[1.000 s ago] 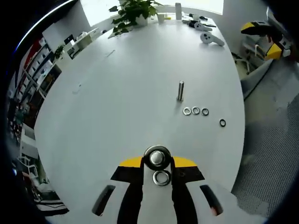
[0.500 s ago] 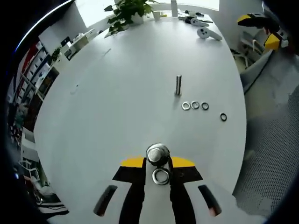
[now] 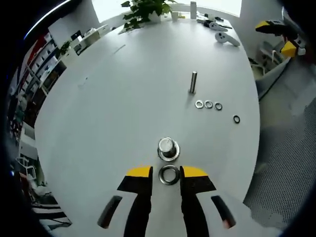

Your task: Place the washer onto the threaded stud by aligning its center hole with the stud, sliding it down to the base, and recovering from edge contact or off-axis alignment until the washer reaches the visible bottom stop.

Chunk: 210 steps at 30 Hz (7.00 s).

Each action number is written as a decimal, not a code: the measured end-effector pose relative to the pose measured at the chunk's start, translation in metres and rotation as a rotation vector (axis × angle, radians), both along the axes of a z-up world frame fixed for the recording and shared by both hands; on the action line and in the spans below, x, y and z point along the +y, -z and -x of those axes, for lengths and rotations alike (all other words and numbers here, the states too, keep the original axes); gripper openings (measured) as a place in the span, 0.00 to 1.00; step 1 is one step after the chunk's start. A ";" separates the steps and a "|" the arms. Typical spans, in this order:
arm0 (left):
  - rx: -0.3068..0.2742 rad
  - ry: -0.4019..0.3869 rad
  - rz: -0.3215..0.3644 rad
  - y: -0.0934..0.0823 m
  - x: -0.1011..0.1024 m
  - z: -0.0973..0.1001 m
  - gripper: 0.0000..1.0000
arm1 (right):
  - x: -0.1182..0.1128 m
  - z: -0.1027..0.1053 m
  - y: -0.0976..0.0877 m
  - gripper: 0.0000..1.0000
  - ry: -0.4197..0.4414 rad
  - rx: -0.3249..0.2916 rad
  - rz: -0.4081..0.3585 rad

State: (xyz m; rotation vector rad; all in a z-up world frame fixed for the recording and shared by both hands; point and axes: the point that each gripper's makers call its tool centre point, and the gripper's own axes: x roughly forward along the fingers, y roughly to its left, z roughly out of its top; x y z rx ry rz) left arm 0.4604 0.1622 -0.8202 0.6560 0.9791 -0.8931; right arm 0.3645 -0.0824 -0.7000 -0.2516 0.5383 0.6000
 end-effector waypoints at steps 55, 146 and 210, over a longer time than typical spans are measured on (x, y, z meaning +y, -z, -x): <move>0.009 -0.181 0.106 0.006 0.016 0.026 0.28 | 0.007 0.004 0.002 0.48 -0.043 -0.005 0.034; 0.077 -0.007 -0.044 0.032 0.011 0.017 0.19 | 0.002 0.002 0.001 0.48 -0.017 -0.002 0.017; -0.047 0.150 -0.003 -0.028 -0.033 -0.012 0.19 | 0.000 0.000 -0.001 0.48 -0.008 -0.020 0.026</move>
